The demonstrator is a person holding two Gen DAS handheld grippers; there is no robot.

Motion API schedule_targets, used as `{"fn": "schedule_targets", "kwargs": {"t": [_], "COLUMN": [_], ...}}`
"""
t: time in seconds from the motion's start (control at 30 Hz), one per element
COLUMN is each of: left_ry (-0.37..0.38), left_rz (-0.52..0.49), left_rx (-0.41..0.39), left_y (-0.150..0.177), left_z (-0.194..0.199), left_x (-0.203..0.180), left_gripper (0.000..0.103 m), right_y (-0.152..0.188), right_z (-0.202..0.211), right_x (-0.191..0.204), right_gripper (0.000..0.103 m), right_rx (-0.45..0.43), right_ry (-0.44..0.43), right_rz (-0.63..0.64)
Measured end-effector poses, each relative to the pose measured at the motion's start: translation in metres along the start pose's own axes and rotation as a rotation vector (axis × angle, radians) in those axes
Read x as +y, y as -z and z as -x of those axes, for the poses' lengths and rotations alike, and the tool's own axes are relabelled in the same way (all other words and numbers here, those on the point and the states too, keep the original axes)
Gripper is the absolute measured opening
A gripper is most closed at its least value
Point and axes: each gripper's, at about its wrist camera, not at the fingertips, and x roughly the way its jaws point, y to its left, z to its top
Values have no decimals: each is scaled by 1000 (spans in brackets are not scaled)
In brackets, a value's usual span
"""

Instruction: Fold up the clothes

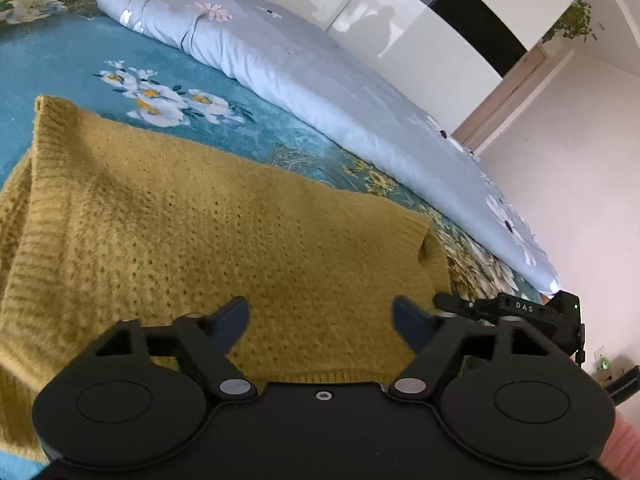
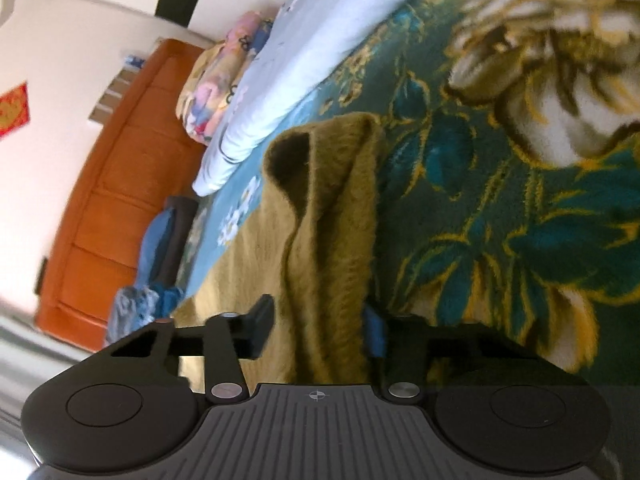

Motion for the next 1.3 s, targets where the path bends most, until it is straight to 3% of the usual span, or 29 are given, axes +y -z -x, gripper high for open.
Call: {"fn": "schedule_targets", "kwargs": {"t": [0.1, 0.23, 0.37, 0.6, 0.77, 0.97, 1.2, 1.3], "left_ry": [-25, -66, -93, -119, -136, -59, -46, -35], "left_rz": [10, 32, 57, 10, -3, 75, 107, 141], "left_rx": [18, 47, 69, 87, 107, 22, -56, -87], "left_y": [-7, -12, -12, -12, -12, -12, -6, -4], "left_z": [-13, -29, -43, -56, -62, -24, 22, 39], "left_x": [1, 5, 11, 8, 13, 18, 30, 39], "left_gripper": [47, 10, 4, 4, 5, 5, 8, 14], "right_y": [-5, -8, -7, -5, -2, -4, -3, -1], "right_z": [-8, -16, -16, -14, -3, 1, -13, -25], "right_x": [-5, -2, 3, 21, 40, 84, 138, 164], "right_gripper": [17, 15, 15, 14, 13, 13, 13, 13], "right_rx": [14, 22, 16, -1, -26, -23, -1, 22], "right_ry": [-9, 1, 15, 64, 38, 24, 30, 41], "right_rz": [-24, -15, -11, 12, 42, 127, 216, 270]}}
